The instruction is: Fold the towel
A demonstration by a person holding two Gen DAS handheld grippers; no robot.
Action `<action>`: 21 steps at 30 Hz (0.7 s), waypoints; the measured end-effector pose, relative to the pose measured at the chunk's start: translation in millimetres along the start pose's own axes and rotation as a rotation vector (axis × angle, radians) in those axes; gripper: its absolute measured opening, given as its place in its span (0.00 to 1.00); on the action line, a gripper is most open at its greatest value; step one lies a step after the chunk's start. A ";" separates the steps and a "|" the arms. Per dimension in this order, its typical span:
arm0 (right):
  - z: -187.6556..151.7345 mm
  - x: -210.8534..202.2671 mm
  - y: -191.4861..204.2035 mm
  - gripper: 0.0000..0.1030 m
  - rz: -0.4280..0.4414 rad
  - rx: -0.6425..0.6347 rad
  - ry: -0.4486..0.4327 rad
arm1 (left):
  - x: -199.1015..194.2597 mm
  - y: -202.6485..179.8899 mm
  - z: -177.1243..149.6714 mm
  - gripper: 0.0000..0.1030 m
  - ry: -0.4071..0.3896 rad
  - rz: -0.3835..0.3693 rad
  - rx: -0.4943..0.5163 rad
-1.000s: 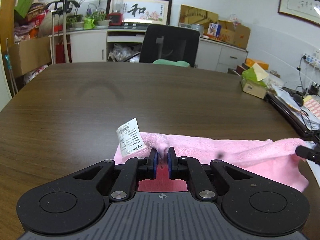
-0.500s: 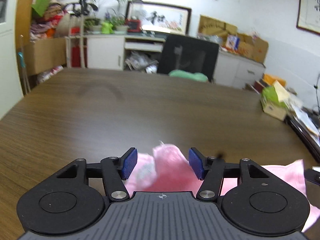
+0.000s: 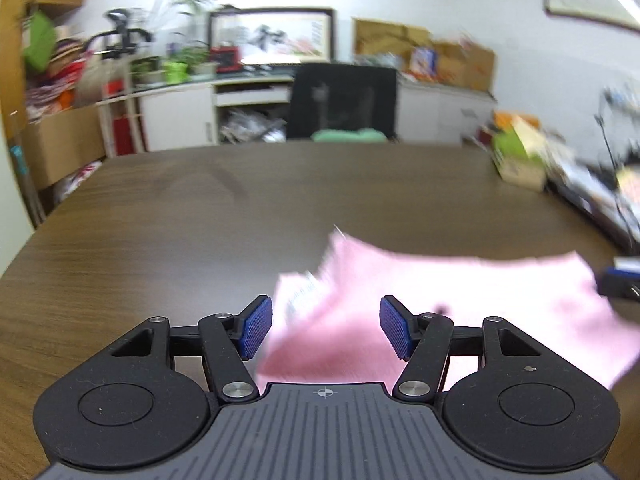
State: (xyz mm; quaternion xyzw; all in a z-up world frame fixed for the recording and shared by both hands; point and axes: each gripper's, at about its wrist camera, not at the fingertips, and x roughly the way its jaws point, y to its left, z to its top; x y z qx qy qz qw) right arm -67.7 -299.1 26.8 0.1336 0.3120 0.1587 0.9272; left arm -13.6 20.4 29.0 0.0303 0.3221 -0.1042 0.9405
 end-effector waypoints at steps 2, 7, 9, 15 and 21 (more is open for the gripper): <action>-4.0 9.5 -2.7 0.72 -0.021 0.026 0.057 | 4.5 -4.6 -5.2 0.60 0.025 -0.023 0.029; -11.4 8.7 12.3 0.87 -0.016 -0.076 0.056 | 32.2 14.8 4.1 0.61 0.065 0.090 -0.032; -16.9 9.4 21.4 0.91 -0.026 -0.132 0.053 | 36.8 28.4 6.6 0.64 0.066 0.130 -0.083; -23.3 10.1 38.7 0.98 -0.040 -0.210 0.076 | 24.0 46.8 10.5 0.66 0.022 0.109 -0.171; -21.8 6.2 28.7 1.00 0.009 -0.154 0.064 | 17.7 37.3 20.9 0.66 -0.067 0.029 -0.080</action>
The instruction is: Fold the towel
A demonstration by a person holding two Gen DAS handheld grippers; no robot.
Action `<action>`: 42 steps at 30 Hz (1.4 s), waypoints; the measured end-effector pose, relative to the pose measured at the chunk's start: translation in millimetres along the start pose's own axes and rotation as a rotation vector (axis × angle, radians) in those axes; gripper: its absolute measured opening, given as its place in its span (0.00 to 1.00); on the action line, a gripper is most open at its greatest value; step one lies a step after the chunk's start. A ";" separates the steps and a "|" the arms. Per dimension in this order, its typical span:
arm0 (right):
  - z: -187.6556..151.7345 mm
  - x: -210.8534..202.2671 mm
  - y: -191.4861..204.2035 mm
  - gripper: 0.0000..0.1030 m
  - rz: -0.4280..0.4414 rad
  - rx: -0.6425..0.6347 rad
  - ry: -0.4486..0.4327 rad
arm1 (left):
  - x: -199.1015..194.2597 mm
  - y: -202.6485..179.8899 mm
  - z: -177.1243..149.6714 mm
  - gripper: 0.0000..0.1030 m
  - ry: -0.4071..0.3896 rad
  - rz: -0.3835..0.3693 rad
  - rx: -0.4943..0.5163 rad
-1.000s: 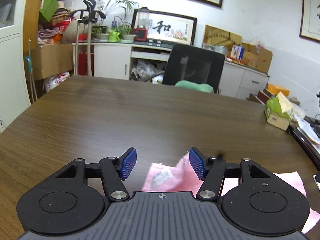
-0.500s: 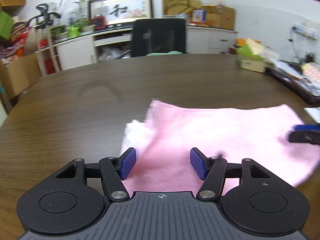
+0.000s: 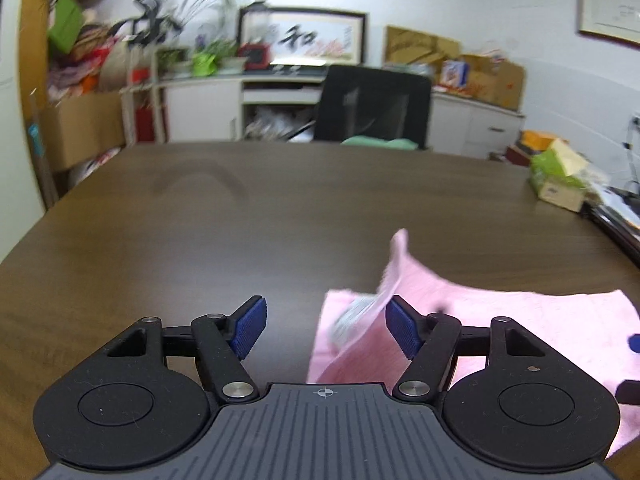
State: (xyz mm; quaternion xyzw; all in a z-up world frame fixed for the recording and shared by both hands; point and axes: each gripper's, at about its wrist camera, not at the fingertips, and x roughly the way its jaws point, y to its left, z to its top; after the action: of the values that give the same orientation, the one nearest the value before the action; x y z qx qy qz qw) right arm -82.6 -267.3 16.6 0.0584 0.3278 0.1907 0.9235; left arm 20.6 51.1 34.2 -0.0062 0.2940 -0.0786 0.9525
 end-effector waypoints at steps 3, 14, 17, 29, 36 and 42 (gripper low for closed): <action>-0.4 -2.7 -4.6 0.99 0.020 0.025 -0.009 | 7.8 -4.6 6.2 0.65 0.023 -0.047 0.042; -0.5 -2.1 -14.1 0.99 0.058 0.072 -0.026 | 31.8 10.5 6.2 0.17 0.183 -0.211 -0.047; -0.4 -1.8 -15.5 0.99 0.059 0.076 -0.027 | 26.8 18.3 7.0 0.12 0.188 -0.265 -0.105; -0.8 -1.2 -15.1 0.99 0.055 0.073 -0.026 | 18.8 65.1 20.3 0.18 0.233 -0.315 -0.440; -0.2 -0.9 -17.6 0.99 0.061 0.076 -0.027 | 37.5 85.3 12.1 0.19 0.221 -0.045 -0.455; -0.3 -0.8 -17.8 0.99 0.058 0.075 -0.030 | 13.6 59.1 8.7 0.32 0.150 -0.174 -0.291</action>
State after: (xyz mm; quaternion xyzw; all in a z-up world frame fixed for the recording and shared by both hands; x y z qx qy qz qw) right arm -77.8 -283.9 12.7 0.1053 0.3188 0.2039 0.9196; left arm 45.2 107.1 30.4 -0.1633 0.3708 -0.1176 0.9066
